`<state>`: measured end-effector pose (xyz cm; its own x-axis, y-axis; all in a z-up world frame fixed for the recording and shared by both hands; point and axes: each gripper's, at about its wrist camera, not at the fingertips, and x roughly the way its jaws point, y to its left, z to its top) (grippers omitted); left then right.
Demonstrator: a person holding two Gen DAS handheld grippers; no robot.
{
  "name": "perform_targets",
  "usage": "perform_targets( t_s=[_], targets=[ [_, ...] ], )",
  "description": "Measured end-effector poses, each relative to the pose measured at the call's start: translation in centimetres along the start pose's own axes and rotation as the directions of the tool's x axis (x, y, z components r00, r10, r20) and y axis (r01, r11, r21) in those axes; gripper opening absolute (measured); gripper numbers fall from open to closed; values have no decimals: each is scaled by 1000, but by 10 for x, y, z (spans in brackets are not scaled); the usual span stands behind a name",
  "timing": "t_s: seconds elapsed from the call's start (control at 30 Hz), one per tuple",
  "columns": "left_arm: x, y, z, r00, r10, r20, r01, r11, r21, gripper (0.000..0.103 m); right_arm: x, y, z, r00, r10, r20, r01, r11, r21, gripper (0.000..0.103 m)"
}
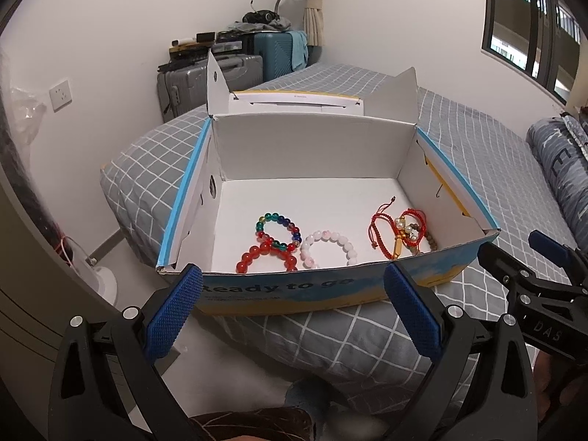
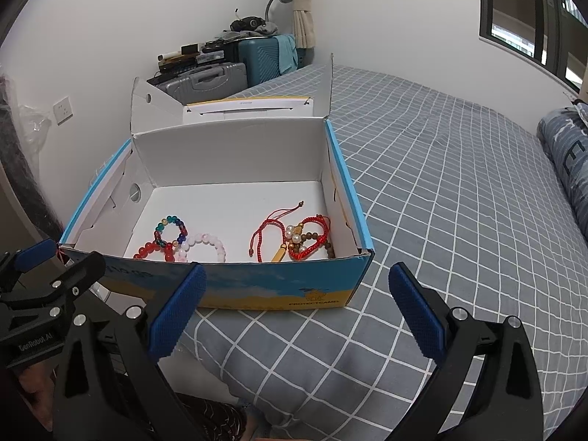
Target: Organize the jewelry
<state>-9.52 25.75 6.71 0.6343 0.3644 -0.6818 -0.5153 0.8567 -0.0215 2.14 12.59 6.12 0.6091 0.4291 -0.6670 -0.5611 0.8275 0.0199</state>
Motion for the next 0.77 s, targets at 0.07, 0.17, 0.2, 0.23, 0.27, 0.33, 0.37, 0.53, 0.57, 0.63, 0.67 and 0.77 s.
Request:
perform_targets(
  t_s=[0.07, 0.17, 0.2, 0.23, 0.27, 0.33, 0.37, 0.53, 0.57, 0.63, 0.67, 0.77],
  targets=[
    [-1, -1, 0, 1000, 3, 4, -3, 1000, 3, 97, 1, 0, 0, 1000, 0, -1, 0, 1000, 3, 95],
    [-2, -1, -1, 1000, 9, 10, -9, 1000, 9, 97, 1, 0, 0, 1000, -1, -1, 1, 1000, 3, 95],
    [-2, -1, -1, 1000, 10, 12, -10, 1000, 9, 97, 1, 0, 0, 1000, 0, -2, 0, 1000, 4, 95],
    [-3, -1, -1, 1000, 16, 14, -17, 1000, 10, 97, 1, -1, -1, 1000, 0, -3, 0, 1000, 3, 95],
    [-3, -2, -1, 1000, 22, 16, -22, 1000, 12, 97, 1, -1, -1, 1000, -2, -3, 2, 1000, 3, 95],
    [-4, -2, -1, 1000, 24, 19, -24, 1000, 13, 97, 2, -1, 0, 1000, -3, -5, 3, 1000, 4, 95],
    [-4, -2, -1, 1000, 24, 19, -24, 1000, 13, 97, 3, -1, 0, 1000, -2, -5, 2, 1000, 4, 95],
    [-4, -1, 0, 999, 29, 21, -29, 1000, 8, 97, 3, -1, 0, 1000, -3, -7, 3, 1000, 4, 95],
    [-4, 0, 1, 999, 27, 20, -27, 1000, 6, 97, 3, -1, 0, 1000, -3, -6, 3, 1000, 5, 95],
    [-4, 0, 1, 999, 30, 21, -30, 1000, 3, 97, 3, -1, 0, 1000, -3, -7, 3, 1000, 4, 95],
    [-4, 0, 1, 999, 35, 22, -35, 999, 4, 97, 3, -1, -1, 1000, -3, -6, 3, 1000, 4, 95],
    [-6, -2, 0, 999, 41, 27, -41, 999, 11, 97, 4, -1, -1, 1000, -5, -6, 5, 1000, 6, 95]
  ],
)
